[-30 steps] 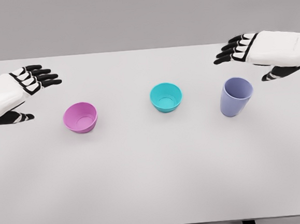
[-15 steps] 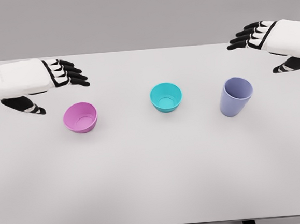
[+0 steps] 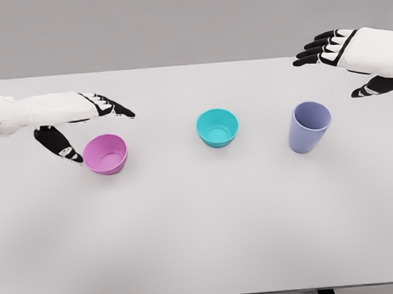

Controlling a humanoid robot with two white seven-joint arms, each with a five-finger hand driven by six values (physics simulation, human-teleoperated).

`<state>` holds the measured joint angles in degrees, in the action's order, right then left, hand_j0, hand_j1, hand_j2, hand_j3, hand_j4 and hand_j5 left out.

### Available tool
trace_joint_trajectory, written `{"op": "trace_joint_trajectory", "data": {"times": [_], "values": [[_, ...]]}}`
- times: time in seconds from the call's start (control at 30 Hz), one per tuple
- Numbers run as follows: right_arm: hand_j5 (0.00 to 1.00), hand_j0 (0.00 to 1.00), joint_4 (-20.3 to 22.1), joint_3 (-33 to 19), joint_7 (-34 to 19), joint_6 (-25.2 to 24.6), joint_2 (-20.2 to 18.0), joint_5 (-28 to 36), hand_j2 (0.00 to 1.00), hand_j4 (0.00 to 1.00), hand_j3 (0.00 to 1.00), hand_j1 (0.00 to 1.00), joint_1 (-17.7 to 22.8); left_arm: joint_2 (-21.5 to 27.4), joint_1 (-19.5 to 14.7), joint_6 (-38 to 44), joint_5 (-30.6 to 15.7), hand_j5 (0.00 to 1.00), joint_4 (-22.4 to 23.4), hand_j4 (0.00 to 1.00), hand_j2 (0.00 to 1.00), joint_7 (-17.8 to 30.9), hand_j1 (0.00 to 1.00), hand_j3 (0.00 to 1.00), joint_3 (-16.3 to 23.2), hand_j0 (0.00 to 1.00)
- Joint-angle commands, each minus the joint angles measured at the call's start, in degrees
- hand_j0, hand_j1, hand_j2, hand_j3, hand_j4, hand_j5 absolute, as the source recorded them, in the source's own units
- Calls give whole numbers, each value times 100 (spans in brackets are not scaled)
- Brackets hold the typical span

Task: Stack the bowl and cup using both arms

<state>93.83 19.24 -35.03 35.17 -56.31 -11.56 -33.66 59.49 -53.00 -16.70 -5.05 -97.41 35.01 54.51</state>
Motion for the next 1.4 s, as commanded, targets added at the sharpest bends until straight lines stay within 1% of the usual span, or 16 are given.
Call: {"op": "trace_joint_trajectory", "data": {"times": [0.0, 0.03, 0.1, 0.27, 0.33, 0.43, 0.5, 0.57, 0.8, 0.93, 1.1, 1.3, 1.37], "values": [[100, 100, -5, -8, 3, -17, -12, 31, 100, 100, 100, 100, 0, -77, 0, 53, 110, 100, 82, 100, 100, -1, 100, 100, 165, 100], [100, 100, -5, 1, 3, -17, -12, 31, 100, 100, 100, 100, 0, -174, -123, 44, 145, 100, 213, 100, 100, -1, 100, 100, 375, 100], [100, 100, -5, -8, 3, -17, -12, 22, 100, 100, 100, 100, 0, -315, -290, 35, 250, 100, 389, 100, 100, -1, 100, 100, 622, 100], [100, 100, -5, -8, 3, -17, -21, 31, 100, 100, 100, 100, 0, -297, -299, 44, 250, 100, 416, 100, 100, -1, 100, 100, 692, 100], [100, 100, -5, -8, 3, -17, -20, 22, 100, 100, 100, 100, 0, -297, -378, 44, 241, 100, 407, 100, 100, -1, 100, 100, 727, 100], [100, 100, -5, -8, 3, -17, -21, 31, 100, 100, 100, 100, 0, -297, -606, 53, 119, 100, 504, 100, 100, -1, 100, 100, 991, 100], [100, 100, -5, -8, 3, -17, -21, 31, 100, 100, 100, 100, 0, -297, -861, 53, -5, 100, 530, 100, 100, -1, 100, 100, 1333, 100], [100, 100, -5, -8, 3, -17, -21, 22, 100, 100, 100, 100, 0, -297, -1020, 53, -40, 100, 557, 100, 100, -1, 100, 100, 1545, 100], [100, 100, -5, -8, 3, -17, -21, 31, 100, 100, 100, 100, 0, -288, -1028, 70, -40, 100, 785, 100, 100, -1, 100, 100, 1712, 100], [100, 100, -5, -8, 3, -17, -21, 22, 100, 100, 100, 100, 0, -315, -1028, 70, 22, 100, 820, 100, 100, -1, 100, 100, 1747, 100], [100, 100, -5, -8, 3, -17, -21, 22, 100, 100, 100, 100, 0, -350, -1037, 35, 434, 100, 811, 100, 100, -1, 100, 100, 1738, 100], [100, 100, -5, -8, 3, -17, -21, 22, 100, 100, 100, 100, 0, -411, -1028, -18, 751, 100, 811, 100, 100, -1, 100, 100, 1738, 100], [100, 100, -5, -8, 3, -17, -21, 31, 100, 100, 100, 100, 0, -464, -1037, -18, 935, 100, 811, 100, 100, -1, 100, 100, 1729, 100]]}}
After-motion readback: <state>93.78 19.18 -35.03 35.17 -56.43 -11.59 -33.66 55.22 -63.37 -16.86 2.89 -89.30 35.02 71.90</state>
